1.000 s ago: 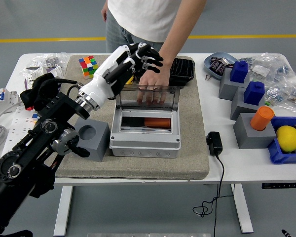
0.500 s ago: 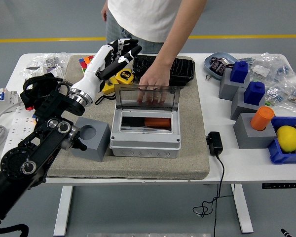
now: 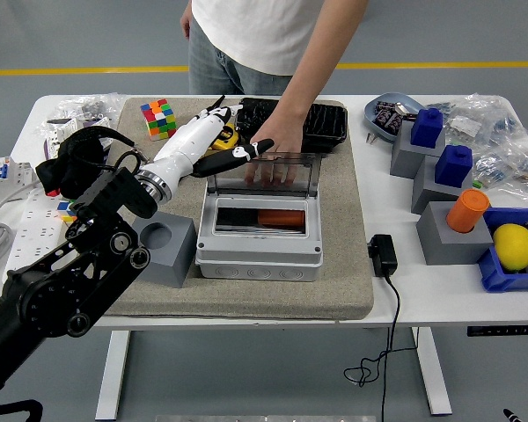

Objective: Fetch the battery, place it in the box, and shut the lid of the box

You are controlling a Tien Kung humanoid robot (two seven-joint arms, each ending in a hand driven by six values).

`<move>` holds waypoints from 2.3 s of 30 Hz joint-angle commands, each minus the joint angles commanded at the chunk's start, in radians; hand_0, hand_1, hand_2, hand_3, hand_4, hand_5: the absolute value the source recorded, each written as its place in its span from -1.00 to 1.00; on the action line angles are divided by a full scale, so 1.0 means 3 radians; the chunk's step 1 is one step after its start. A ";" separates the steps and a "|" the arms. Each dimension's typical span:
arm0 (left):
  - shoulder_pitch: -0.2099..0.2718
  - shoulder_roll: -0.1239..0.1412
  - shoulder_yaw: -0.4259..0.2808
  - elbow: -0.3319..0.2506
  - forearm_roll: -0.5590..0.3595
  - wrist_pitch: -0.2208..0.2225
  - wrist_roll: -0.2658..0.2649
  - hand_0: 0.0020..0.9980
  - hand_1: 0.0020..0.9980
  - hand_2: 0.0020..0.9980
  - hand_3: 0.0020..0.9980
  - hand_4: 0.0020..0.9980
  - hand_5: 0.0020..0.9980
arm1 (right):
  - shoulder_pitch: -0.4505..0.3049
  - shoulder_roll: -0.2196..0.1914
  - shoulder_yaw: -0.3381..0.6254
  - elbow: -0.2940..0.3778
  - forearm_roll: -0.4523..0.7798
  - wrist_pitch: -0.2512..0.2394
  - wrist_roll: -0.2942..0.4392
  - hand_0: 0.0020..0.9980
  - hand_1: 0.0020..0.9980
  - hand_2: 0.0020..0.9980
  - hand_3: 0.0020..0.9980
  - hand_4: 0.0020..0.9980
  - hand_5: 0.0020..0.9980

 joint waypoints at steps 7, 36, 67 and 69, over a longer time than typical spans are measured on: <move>0.0021 0.0020 0.0031 -0.0043 0.0763 -0.0068 0.0004 1.00 1.00 0.98 0.33 1.00 1.00 | 0.0001 0.0000 -0.0020 0.0000 0.0019 0.0001 0.0004 0.84 0.58 0.54 0.58 1.00 1.00; 0.0331 0.0345 0.0248 -0.0733 0.0763 -0.0158 0.0096 1.00 1.00 0.66 0.55 1.00 1.00 | 0.0018 -0.0020 -0.0015 0.0000 0.0025 0.0001 -0.0001 0.84 0.57 0.53 0.58 1.00 1.00; 0.0593 0.0606 0.0535 -0.1045 0.0689 -0.0390 0.0233 1.00 0.94 0.63 0.56 1.00 1.00 | 0.0008 -0.0036 0.0113 0.0000 -0.0104 0.0017 -0.0018 0.83 0.57 0.53 0.58 1.00 1.00; 0.0616 0.0639 0.0575 -0.1075 0.0678 -0.0398 0.0238 1.00 0.94 0.63 0.56 1.00 1.00 | 0.0007 -0.0037 0.0118 0.0000 -0.0109 0.0018 -0.0021 0.83 0.57 0.53 0.58 1.00 1.00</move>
